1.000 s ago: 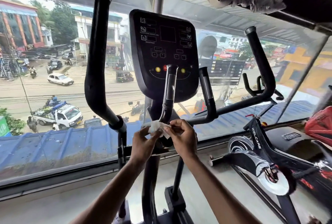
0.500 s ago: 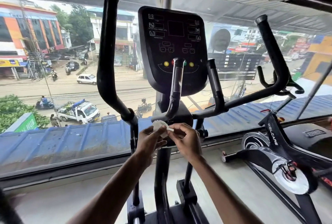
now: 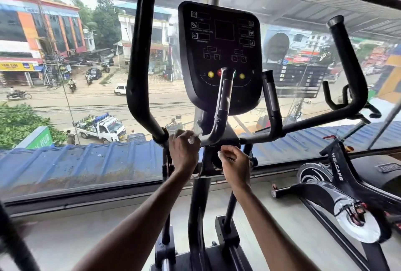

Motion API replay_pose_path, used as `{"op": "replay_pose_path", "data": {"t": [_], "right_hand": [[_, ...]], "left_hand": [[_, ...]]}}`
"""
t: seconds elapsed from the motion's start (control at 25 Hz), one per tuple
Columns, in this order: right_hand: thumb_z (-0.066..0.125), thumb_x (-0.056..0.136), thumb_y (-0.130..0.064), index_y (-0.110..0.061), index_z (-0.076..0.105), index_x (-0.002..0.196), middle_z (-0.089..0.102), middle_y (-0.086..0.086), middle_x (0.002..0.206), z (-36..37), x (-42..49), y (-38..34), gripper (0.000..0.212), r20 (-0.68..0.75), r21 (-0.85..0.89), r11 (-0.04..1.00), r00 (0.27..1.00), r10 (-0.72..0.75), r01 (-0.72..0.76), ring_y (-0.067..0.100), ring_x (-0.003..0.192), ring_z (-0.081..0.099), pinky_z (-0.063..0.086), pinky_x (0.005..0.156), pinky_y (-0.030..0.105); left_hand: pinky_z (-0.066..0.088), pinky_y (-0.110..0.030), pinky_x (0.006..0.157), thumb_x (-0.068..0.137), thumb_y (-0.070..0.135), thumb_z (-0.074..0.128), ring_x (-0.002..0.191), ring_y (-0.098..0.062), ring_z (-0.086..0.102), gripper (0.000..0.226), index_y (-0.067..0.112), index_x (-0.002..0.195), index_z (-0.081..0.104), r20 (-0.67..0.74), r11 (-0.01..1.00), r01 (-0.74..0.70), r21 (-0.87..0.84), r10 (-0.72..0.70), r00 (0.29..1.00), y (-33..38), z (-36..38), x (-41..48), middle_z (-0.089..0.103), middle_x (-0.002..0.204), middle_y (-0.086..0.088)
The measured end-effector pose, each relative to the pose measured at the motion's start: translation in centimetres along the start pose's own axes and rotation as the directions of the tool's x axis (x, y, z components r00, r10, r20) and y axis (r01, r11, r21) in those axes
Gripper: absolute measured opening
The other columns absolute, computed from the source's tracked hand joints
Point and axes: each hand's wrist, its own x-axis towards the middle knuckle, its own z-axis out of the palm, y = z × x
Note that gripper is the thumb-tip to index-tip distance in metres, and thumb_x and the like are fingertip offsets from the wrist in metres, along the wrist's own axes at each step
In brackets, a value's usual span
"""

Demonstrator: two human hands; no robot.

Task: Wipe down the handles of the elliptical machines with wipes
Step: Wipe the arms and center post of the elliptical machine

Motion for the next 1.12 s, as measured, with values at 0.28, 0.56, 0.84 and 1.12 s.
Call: {"op": "replay_pose_path", "data": {"t": [0.28, 0.56, 0.84, 1.12], "right_hand": [[0.073, 0.085, -0.005, -0.023, 0.072, 0.107, 0.077, -0.005, 0.102, 1.5, 1.4, 0.5, 0.028, -0.034, 0.023, 0.999, 0.998, -0.043, 0.044, 0.007, 0.089, 0.073, 0.058, 0.084, 0.027], [0.067, 0.075, -0.032, -0.021, 0.068, 0.114, 0.072, -0.005, 0.11, 2.9, 2.1, 1.5, 0.041, -0.032, 0.03, 0.997, 0.997, -0.064, 0.065, 0.013, 0.092, 0.07, 0.059, 0.084, 0.038], [0.063, 0.076, -0.036, -0.031, 0.064, 0.12, 0.072, -0.002, 0.106, 3.4, 2.5, 2.6, 0.044, -0.017, 0.029, 0.992, 0.992, -0.124, 0.124, 0.017, 0.088, 0.072, 0.06, 0.081, 0.049], [0.058, 0.072, -0.039, -0.032, 0.065, 0.115, 0.07, -0.007, 0.101, 3.5, 2.7, 2.7, 0.044, -0.01, 0.016, 0.996, 0.996, -0.09, 0.09, 0.009, 0.085, 0.07, 0.06, 0.081, 0.05]], "left_hand": [[0.057, -0.035, 0.079, 0.09, 0.006, 0.067, 0.094, -0.028, 0.074, 0.019, 0.011, 0.104, 0.08, 0.022, 0.98, -0.161, -0.115, 0.164, 0.986, 0.0, 2.6, -1.4, 0.079, 0.105, -0.009], [0.057, -0.029, 0.072, 0.091, 0.007, 0.066, 0.093, -0.024, 0.076, 0.02, 0.009, 0.104, 0.08, -0.037, 0.934, -0.356, -0.038, 0.355, 0.934, -3.9, 3.2, -0.9, 0.078, 0.109, -0.008], [0.047, -0.016, 0.106, 0.094, -0.002, 0.064, 0.135, -0.015, 0.056, 0.029, 0.002, 0.121, 0.073, -0.011, 0.814, -0.566, -0.13, 0.57, 0.822, -4.7, 4.1, -2.5, 0.063, 0.139, -0.007], [0.048, -0.016, 0.106, 0.095, 0.004, 0.06, 0.133, -0.004, 0.052, 0.035, 0.004, 0.129, 0.069, -0.038, 0.883, -0.45, -0.132, 0.449, 0.893, -4.9, 4.7, -2.4, 0.061, 0.139, -0.001]]}}
